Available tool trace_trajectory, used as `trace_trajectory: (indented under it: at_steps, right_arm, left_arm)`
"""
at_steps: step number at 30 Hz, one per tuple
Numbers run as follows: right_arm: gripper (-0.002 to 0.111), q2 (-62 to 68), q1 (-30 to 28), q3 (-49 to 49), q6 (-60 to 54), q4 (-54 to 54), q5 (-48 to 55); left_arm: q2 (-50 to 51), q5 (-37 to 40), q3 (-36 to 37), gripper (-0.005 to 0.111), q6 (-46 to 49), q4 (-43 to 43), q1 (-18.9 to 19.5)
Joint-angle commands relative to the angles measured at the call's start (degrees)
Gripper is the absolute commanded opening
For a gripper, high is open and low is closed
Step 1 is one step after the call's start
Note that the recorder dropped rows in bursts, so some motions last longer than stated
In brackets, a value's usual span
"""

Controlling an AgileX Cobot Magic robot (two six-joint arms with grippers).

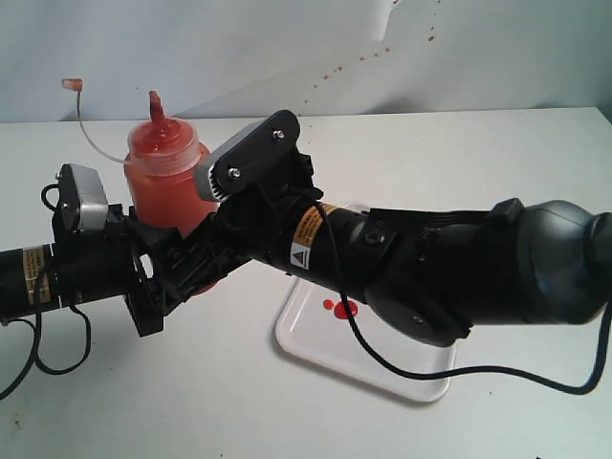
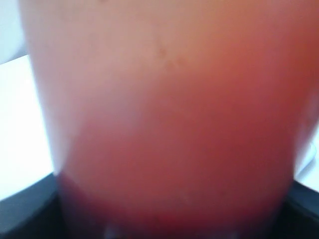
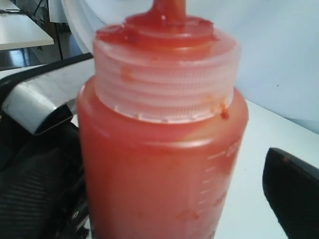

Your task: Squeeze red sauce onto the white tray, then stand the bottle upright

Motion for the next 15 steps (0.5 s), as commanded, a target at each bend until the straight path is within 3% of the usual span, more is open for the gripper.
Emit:
trace_trajectory:
  at_steps: [1,5,15]
  right_arm:
    - [0.101,1.1,0.3,-1.0,1.4,-0.6,-2.3]
    - [0.084,1.2,0.3,-1.0,1.4,-0.6,-2.3]
    - [0.01,1.2,0.3,-1.0,1.4,-0.6,-2.3]
  left_arm:
    - [-0.7,-3.1,0.1,0.0,-0.2,-0.4,0.1]
    - [-0.7,-3.1,0.1,0.0,-0.2,-0.4,0.1]
    - [-0.7,-3.1,0.1,0.0,-0.2,0.8,0.1]
